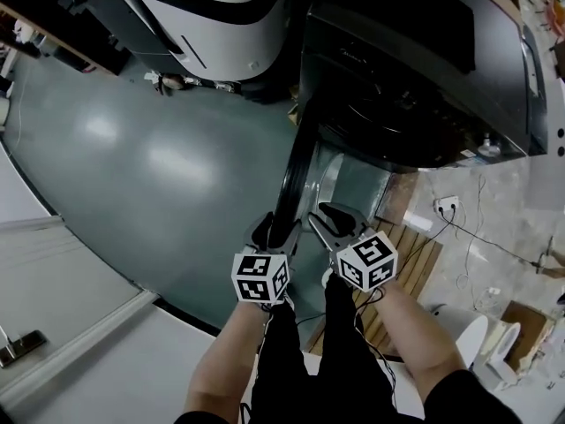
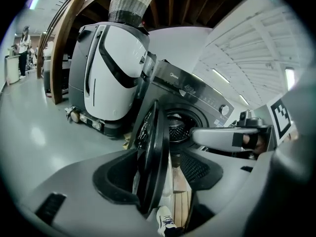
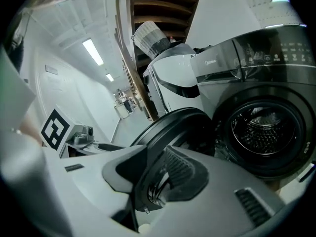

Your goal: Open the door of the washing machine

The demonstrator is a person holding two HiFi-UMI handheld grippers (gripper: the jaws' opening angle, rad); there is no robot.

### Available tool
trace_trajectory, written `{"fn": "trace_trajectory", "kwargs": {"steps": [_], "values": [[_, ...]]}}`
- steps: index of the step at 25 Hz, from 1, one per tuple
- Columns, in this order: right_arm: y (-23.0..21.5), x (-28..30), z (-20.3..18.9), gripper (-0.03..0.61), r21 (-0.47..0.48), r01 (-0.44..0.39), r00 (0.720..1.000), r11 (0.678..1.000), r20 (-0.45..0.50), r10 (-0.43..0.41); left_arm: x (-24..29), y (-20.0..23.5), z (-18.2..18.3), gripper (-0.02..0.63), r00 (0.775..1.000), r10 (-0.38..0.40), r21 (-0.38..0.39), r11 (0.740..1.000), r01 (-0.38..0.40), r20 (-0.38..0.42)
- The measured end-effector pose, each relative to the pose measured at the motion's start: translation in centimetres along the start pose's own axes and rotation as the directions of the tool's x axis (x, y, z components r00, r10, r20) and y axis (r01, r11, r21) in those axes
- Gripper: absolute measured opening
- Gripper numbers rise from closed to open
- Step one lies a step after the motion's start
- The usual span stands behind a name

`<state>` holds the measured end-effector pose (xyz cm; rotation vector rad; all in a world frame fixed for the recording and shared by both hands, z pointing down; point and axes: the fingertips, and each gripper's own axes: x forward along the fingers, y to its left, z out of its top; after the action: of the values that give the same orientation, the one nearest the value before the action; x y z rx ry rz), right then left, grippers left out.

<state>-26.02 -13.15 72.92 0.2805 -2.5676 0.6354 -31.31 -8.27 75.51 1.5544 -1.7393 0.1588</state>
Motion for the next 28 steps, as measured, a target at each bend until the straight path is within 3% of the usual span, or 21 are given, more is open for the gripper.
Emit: {"fn": "trace_trajectory", "kwargs": {"steps": [16, 28], "values": [[5.3, 9.3, 1.3, 0.130, -0.041, -0.056, 0.995, 0.998, -0.087, 0.052, -3.1, 7.7, 1.7, 0.284, 0.999, 0.031, -0.030, 0.999, -0.030, 0.033], [6.8, 13.0, 2.3, 0.130, -0.020, -0.051, 0.995, 0.998, -0.084, 0.049, -4.0, 12.5, 3.9, 0.284, 0.995, 0.081, -0.025, 0.997, -0.079, 0.065]]}}
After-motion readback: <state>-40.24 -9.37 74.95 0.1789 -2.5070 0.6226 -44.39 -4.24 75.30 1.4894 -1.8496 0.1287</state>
